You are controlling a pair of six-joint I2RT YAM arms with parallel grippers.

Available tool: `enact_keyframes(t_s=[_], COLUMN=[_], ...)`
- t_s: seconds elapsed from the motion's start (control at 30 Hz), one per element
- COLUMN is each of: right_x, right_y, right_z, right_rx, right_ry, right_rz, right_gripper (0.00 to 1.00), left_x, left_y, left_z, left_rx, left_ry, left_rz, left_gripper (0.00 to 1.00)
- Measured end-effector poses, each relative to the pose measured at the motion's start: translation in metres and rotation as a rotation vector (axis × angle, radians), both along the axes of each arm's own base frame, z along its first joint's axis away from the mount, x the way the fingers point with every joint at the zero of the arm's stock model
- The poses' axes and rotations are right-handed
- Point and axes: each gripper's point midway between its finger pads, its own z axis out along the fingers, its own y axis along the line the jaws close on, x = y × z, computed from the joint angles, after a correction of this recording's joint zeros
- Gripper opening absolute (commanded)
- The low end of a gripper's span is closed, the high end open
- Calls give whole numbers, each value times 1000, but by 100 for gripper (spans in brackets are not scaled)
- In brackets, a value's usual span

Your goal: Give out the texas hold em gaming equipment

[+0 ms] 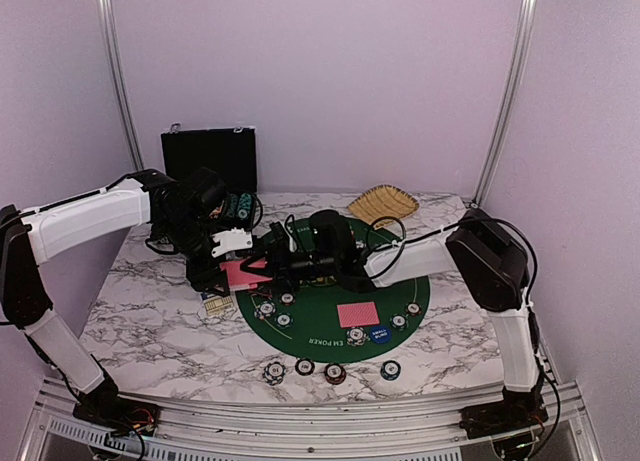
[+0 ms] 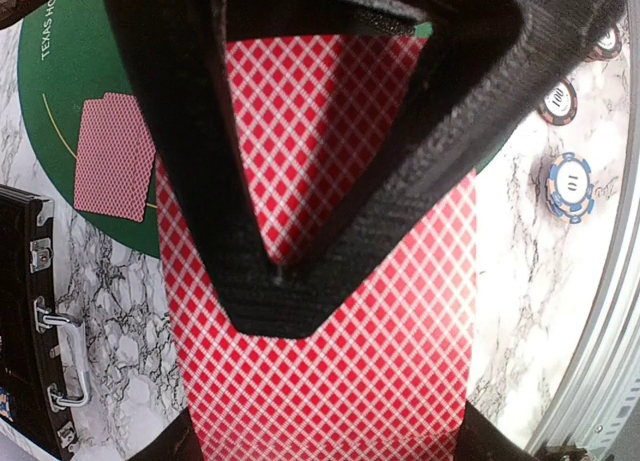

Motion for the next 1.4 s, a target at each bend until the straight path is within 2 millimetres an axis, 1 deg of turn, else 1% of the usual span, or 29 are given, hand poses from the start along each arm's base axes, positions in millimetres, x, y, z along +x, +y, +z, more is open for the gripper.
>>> enact_keyframes(t_s=[0.1,0.23,0.63,0.83,0.97,1.07,1.3,1.4], right_x=[-1,-2,-5,-9,-9,-7,2,6], right_y=[-5,-9,-18,-23,-30,-37,-54,-59], right_z=[3,5,10,19,23,24,20,17], right_rx=[-5,-11,-24,-21,-21,-28,-53,-59], right_ry=[0,0,-6,-12,-12,-11,-2,8], right_rz=[-2,-6,-7,-7,-15,-27,-67,-79], right_gripper=[53,49,37,27,18,14,0,0], left_x=[0,0,0,0,0,0,0,0], left_y=[0,0,0,0,0,0,0,0], left_z=[1,2,2,2,2,2,2,2], left_rx=[-1,-3,-4,-4,-4,-4,-4,-3], left_ry=[-1,-4,-6,-6,-6,-6,-6,-7], left_rz=[0,0,0,0,0,0,0,0], left_gripper=[0,0,0,0,0,0,0,0])
